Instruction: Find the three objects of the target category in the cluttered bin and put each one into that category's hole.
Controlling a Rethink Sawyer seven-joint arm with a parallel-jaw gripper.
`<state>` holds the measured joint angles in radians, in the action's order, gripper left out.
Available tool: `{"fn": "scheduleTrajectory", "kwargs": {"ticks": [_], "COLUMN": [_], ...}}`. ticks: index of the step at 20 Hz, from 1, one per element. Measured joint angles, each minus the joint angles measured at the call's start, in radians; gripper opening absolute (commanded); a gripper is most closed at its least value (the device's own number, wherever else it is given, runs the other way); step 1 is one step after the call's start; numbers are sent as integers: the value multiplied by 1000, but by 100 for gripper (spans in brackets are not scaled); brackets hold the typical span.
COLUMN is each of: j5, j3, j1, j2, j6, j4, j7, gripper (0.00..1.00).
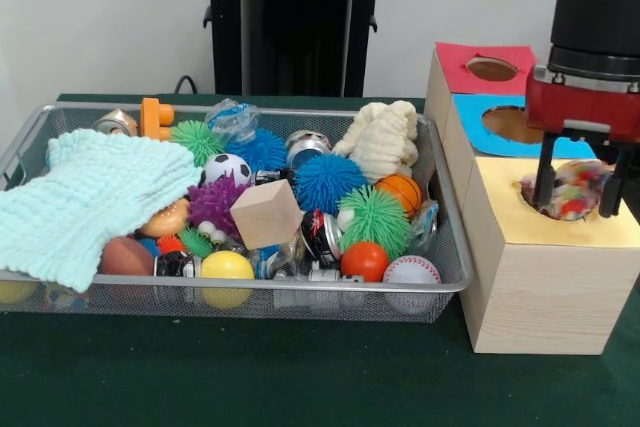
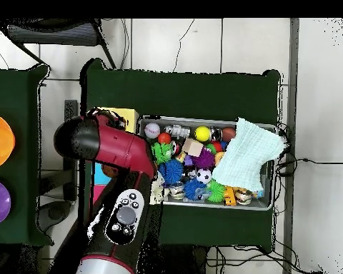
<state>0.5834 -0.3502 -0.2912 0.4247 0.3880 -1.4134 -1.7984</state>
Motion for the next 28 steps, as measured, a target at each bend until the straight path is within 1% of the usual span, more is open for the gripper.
{"fn": "scheduleTrajectory", "kwargs": {"ticks": [2, 5, 9, 10, 15, 18, 28], "j5": [0, -2, -4, -7, -10, -11, -16], "j3": [-15, -54, -85, -105, -137, -154, -167], "j1": [-11, -38, -53, -61, -72, -78, -90], "j2": [-9, -30, -42, -44, -42, -40, -21], "j6": [19, 96, 180, 237, 316, 339, 339], "j4": [12, 45, 69, 83, 105, 119, 126], "j7": [-4, -27, -56, -78, -115, -132, -134], "gripper": [100, 100, 100, 100, 100, 100, 100]}}
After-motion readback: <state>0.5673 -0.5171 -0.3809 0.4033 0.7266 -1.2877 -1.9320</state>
